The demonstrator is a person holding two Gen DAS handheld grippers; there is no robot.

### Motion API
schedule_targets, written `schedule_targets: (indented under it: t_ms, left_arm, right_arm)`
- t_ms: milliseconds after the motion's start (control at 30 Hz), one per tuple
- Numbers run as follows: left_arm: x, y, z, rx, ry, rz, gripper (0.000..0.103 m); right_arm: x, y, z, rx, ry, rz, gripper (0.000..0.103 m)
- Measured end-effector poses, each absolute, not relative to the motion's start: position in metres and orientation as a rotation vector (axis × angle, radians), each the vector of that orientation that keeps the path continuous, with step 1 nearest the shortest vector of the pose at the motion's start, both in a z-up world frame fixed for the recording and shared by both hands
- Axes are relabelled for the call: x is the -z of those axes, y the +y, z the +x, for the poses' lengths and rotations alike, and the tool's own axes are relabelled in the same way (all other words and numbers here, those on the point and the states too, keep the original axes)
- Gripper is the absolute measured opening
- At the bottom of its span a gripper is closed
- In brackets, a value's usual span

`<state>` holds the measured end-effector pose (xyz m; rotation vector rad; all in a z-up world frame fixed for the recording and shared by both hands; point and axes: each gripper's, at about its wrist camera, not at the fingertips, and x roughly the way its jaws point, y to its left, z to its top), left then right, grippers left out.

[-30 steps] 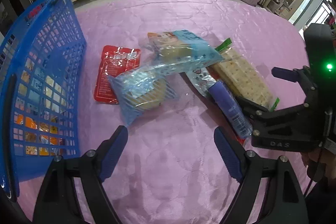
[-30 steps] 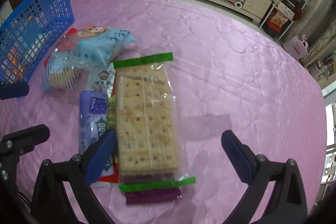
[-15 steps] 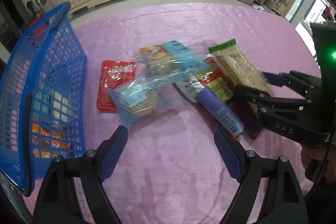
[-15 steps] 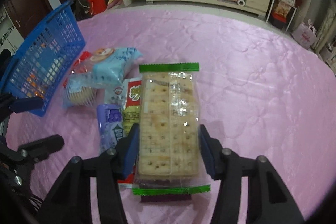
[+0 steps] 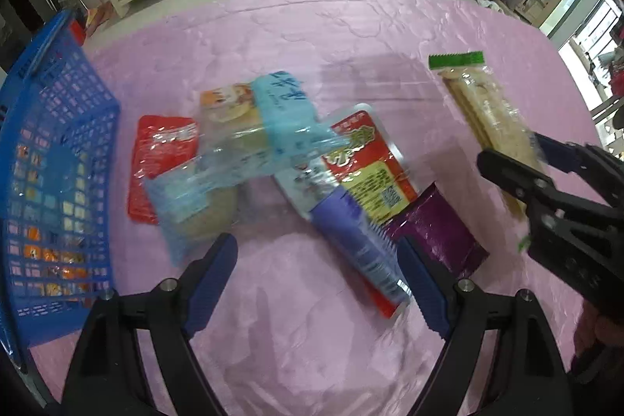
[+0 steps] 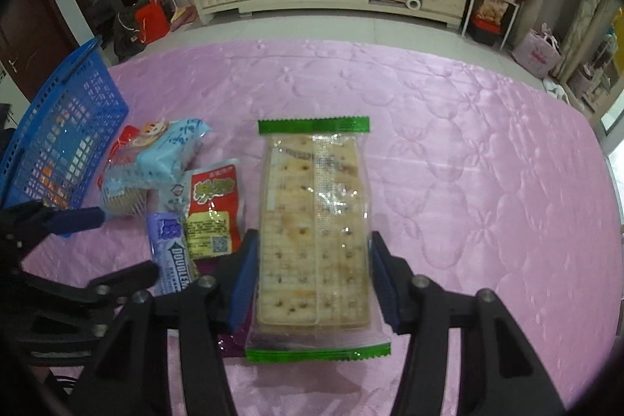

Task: Organize snacks
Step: 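Grasp the green-sealed cracker pack with the right gripper while the left gripper grasps the blue gum tube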

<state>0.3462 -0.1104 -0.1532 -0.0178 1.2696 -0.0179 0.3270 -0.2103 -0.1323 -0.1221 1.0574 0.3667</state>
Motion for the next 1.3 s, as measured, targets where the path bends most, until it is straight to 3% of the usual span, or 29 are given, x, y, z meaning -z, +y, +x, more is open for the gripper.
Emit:
schedule_targets:
  t_ms: [400,533,933,1200,1267,1300]
  left_arm:
    - [0.178,-0.131,0.363,-0.042,1.322,0.057,0.082]
    - [0.183,-0.125,0.356,-0.018,1.337,0.034,0.073]
    - [0.172,-0.115,0.345,0.037,1.335,0.05,0.025]
    - [0.158,-0.096,0.326,0.042,1.308,0.002,0.024]
    - [0.152,-0.09,0.321,0.044,1.289,0.002,0.001]
    - [0.15,-0.088,0.321,0.049,1.283,-0.005,0.001]
  right_arm:
    - [0.14,-0.213,0.328,-0.378,1.083,-0.156,0.058]
    - [0.144,-0.209,0.327,-0.397,1.096,-0.157,0.058]
    - [0.147,-0.198,0.323,-0.446,1.11,-0.149,0.058]
    - [0.14,-0.194,0.315,-0.465,1.092,-0.129,0.058]
    - [0.135,-0.192,0.311,-0.472,1.077,-0.136,0.058]
    - [0.133,-0.191,0.309,-0.475,1.071,-0.137,0.058]
